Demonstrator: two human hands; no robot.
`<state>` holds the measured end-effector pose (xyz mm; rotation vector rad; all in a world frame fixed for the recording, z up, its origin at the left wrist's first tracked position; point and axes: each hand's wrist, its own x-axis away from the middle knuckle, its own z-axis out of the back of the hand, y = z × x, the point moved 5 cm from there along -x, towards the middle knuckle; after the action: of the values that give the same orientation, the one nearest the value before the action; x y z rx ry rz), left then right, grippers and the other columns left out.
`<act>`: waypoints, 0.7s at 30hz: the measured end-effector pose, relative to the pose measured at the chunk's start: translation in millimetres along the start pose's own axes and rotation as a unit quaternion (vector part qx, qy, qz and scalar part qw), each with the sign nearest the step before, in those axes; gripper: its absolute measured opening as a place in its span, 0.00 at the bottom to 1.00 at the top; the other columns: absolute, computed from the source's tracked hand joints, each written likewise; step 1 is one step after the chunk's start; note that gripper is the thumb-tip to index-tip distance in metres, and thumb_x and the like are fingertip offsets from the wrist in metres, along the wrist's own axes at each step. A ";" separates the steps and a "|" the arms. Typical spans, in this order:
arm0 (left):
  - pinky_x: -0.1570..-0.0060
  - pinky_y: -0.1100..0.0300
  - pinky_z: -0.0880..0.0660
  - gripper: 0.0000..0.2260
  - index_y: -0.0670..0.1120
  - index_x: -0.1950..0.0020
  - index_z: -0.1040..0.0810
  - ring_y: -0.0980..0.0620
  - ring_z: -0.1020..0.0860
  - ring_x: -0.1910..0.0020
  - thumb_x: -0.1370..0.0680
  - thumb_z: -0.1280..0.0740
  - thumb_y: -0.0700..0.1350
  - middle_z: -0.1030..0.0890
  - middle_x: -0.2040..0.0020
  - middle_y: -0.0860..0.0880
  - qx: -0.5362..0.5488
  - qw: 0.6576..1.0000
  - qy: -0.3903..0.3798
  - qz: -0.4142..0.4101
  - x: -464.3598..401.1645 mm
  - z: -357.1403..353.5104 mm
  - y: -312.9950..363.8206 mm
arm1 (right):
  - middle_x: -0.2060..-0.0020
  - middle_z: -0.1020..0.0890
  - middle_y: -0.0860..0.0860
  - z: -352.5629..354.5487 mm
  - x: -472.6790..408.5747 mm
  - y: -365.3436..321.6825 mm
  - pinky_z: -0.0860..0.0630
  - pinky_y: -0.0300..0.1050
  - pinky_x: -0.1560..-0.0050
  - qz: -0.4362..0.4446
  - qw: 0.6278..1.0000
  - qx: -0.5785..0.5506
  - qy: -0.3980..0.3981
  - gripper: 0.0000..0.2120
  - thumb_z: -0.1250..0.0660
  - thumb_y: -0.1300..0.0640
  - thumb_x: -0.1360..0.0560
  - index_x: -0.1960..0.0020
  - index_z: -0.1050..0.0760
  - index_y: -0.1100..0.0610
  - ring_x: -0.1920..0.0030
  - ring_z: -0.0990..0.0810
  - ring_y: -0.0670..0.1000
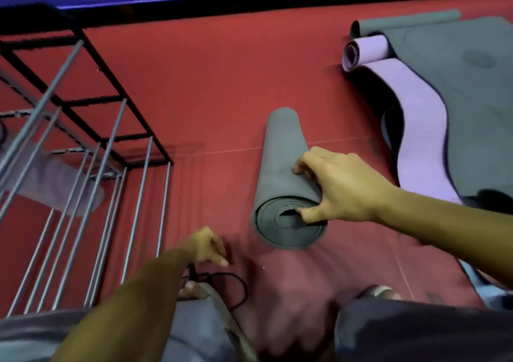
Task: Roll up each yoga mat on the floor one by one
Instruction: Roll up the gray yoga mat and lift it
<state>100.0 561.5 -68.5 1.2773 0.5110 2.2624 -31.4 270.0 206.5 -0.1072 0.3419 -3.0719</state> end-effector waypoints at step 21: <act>0.60 0.59 0.26 0.17 0.42 0.67 0.28 0.59 0.28 0.74 0.20 0.31 0.32 0.25 0.76 0.55 0.121 0.961 0.246 0.048 -33.0 -17.6 18.8 | 0.49 0.26 0.46 6.3 14.9 -2.6 0.22 0.55 0.58 0.011 1.000 0.012 0.007 0.37 0.32 0.31 0.39 0.36 0.26 0.49 0.57 0.20 0.55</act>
<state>95.1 525.7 -89.6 0.8440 0.9425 2.6709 -45.9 270.2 214.1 -0.0809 0.3052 -3.0552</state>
